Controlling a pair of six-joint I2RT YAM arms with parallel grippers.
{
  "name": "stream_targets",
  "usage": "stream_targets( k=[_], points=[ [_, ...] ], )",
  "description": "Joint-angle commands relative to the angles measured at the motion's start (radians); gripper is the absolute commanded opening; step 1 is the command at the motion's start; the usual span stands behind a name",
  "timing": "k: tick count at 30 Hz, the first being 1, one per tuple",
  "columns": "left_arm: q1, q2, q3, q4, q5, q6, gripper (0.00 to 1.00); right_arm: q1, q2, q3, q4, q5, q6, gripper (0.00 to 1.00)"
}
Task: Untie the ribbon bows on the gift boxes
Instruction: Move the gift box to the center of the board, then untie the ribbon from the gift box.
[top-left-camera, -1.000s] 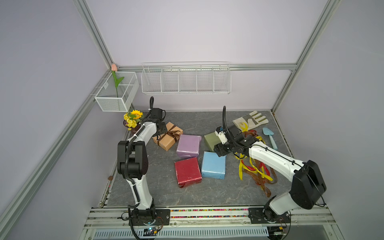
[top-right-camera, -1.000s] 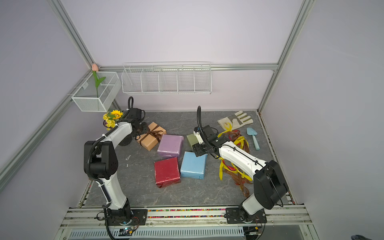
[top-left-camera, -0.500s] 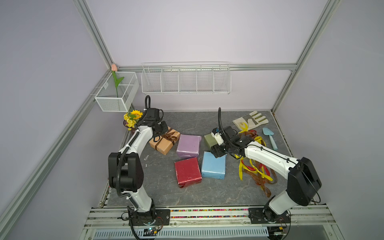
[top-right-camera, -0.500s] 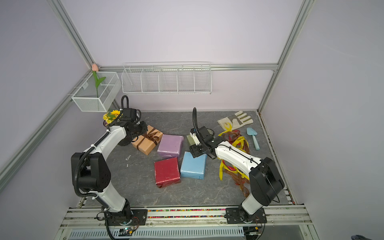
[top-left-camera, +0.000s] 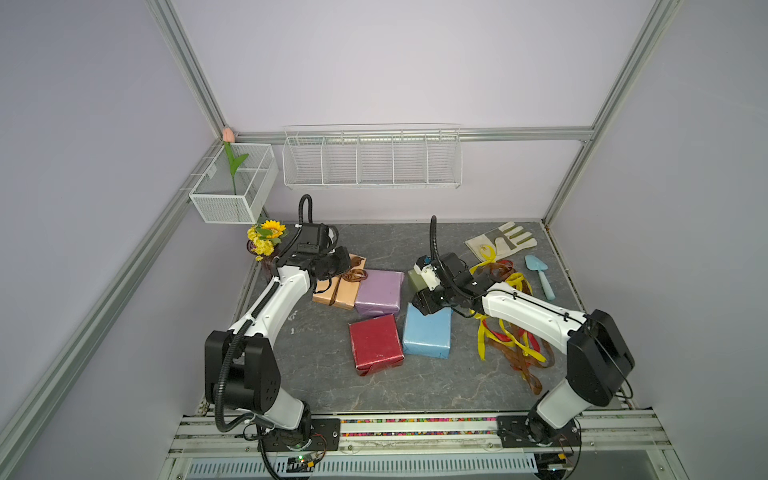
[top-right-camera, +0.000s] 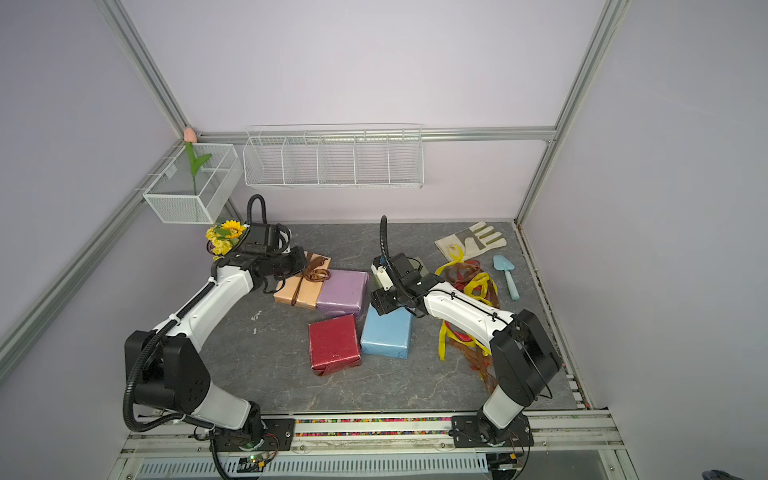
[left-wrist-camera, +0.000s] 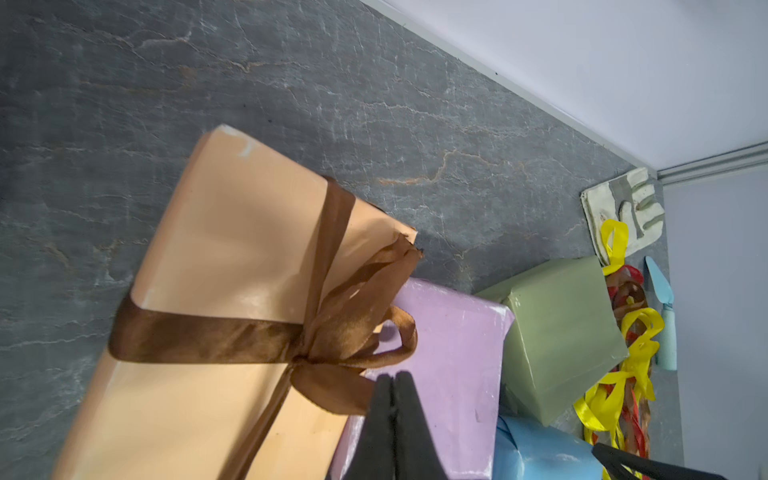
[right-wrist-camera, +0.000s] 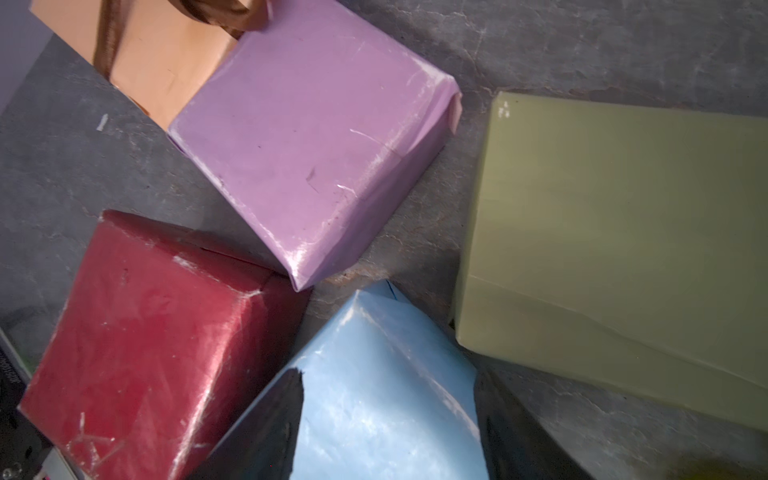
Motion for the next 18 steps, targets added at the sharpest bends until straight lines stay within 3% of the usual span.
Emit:
stream_targets(
  k=[1,10,18],
  points=[
    [-0.008,-0.053,-0.070,0.039,0.006,-0.041,0.00,0.018,0.049,0.060,0.068,-0.075,0.015,0.66],
    [-0.008,-0.125,-0.213,0.051,-0.056,-0.039,0.00,0.088,0.230,0.256,0.151,-0.160,0.042,0.60],
    [-0.006,-0.198,-0.279,0.063,-0.113,-0.053,0.00,0.178,0.330,0.287,0.300,-0.145,0.136,0.54]
  ],
)
